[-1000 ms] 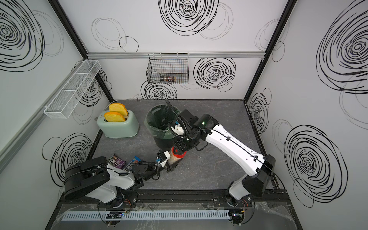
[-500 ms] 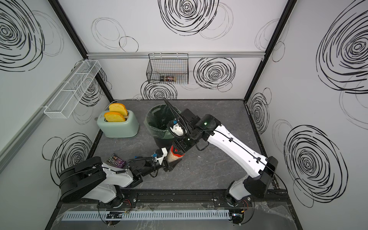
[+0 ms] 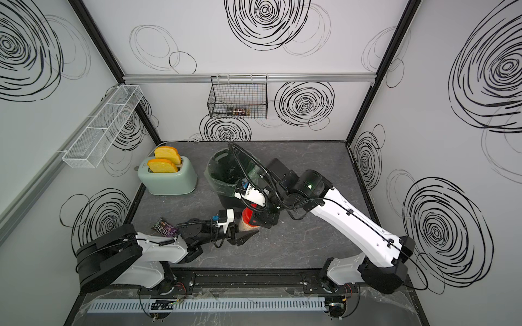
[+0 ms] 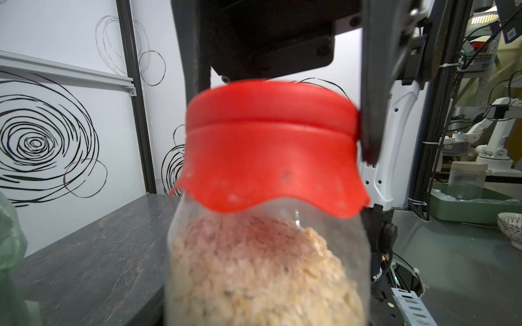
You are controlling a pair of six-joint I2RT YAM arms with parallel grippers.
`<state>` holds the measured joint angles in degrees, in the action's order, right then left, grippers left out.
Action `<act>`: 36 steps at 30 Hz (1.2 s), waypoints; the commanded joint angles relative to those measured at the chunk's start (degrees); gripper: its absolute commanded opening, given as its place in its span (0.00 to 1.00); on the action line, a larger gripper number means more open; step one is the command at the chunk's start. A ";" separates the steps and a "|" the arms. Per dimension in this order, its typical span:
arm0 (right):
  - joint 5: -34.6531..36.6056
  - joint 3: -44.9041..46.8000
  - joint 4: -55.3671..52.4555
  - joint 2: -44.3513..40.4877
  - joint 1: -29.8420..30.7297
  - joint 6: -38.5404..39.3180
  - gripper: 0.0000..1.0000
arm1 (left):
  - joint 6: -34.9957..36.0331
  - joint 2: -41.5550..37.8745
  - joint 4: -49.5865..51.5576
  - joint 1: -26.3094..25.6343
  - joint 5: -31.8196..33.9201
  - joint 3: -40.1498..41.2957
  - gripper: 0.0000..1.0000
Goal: Empty expired oatmeal from jars
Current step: Unscrew the lid from the jar.
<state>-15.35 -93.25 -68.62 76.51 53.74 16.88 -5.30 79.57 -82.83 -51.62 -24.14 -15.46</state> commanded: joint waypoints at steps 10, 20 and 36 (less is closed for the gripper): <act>7.78 -1.44 -0.81 -2.14 0.24 -3.26 0.98 | 6.42 -2.42 -7.20 -2.06 2.58 -1.99 0.44; 9.54 -6.97 -5.10 -1.08 1.97 -12.79 0.98 | 13.99 1.04 -11.07 -3.67 14.66 -0.53 0.44; 13.39 -15.37 -8.72 7.89 0.62 -39.03 0.98 | 19.59 6.78 -19.07 -6.74 25.62 -1.01 0.43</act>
<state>-2.52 -107.90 -74.87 83.68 55.13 -14.55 12.21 86.17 -85.43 -58.02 -0.95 -15.55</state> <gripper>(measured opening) 0.979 0.741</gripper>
